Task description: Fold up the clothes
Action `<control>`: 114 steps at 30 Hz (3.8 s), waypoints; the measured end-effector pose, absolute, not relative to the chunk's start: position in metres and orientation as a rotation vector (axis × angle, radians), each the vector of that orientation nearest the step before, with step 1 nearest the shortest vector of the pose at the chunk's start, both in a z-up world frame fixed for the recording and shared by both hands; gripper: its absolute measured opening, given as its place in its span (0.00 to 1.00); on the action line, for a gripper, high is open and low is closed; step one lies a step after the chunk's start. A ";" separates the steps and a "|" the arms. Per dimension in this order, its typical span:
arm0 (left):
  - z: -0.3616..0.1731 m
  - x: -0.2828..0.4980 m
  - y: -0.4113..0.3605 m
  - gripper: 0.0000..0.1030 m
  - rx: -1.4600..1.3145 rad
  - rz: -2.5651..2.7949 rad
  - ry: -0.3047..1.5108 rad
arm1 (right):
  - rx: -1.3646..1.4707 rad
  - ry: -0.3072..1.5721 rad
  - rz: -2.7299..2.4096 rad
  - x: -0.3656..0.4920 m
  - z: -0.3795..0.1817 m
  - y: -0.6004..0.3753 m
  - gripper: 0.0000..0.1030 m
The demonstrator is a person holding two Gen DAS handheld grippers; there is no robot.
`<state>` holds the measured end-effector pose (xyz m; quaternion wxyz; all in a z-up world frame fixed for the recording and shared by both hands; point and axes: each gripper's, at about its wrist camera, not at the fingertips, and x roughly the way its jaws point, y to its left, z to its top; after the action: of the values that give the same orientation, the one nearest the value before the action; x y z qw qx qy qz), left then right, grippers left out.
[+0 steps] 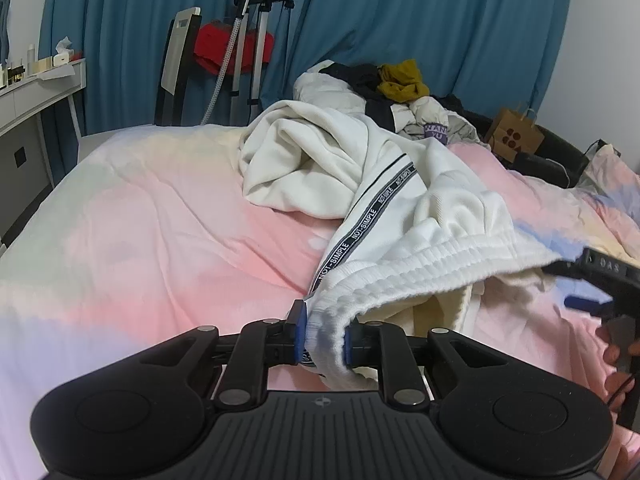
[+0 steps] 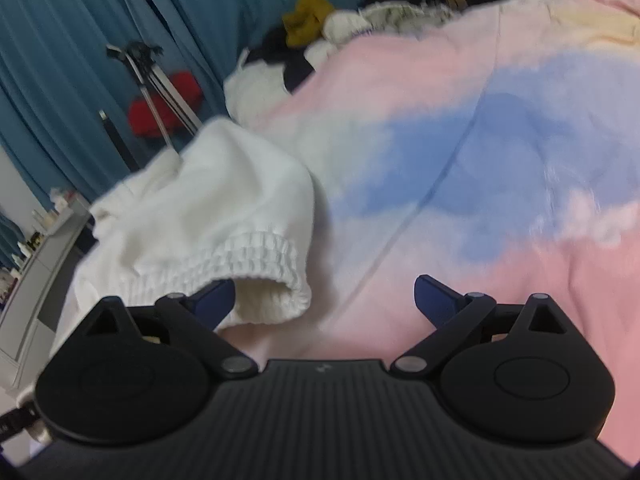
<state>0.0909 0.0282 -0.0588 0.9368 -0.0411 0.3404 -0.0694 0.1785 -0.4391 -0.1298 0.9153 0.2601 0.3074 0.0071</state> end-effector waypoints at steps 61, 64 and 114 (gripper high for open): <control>-0.043 0.089 0.034 0.09 -0.076 -0.001 0.529 | 0.238 0.619 -0.055 0.148 -0.122 -0.395 0.07; 0.000 0.094 0.065 0.09 -0.112 0.028 0.430 | 0.265 0.574 0.028 0.122 -0.100 -0.371 0.03; -0.040 0.115 0.156 0.71 -0.397 0.019 0.738 | 0.181 0.440 0.349 0.109 -0.019 -0.292 0.55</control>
<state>0.1149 0.1561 -0.0404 0.9134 -0.1925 0.3585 0.0093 0.1094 -0.2923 -0.0186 0.9567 0.0893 0.2170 0.1719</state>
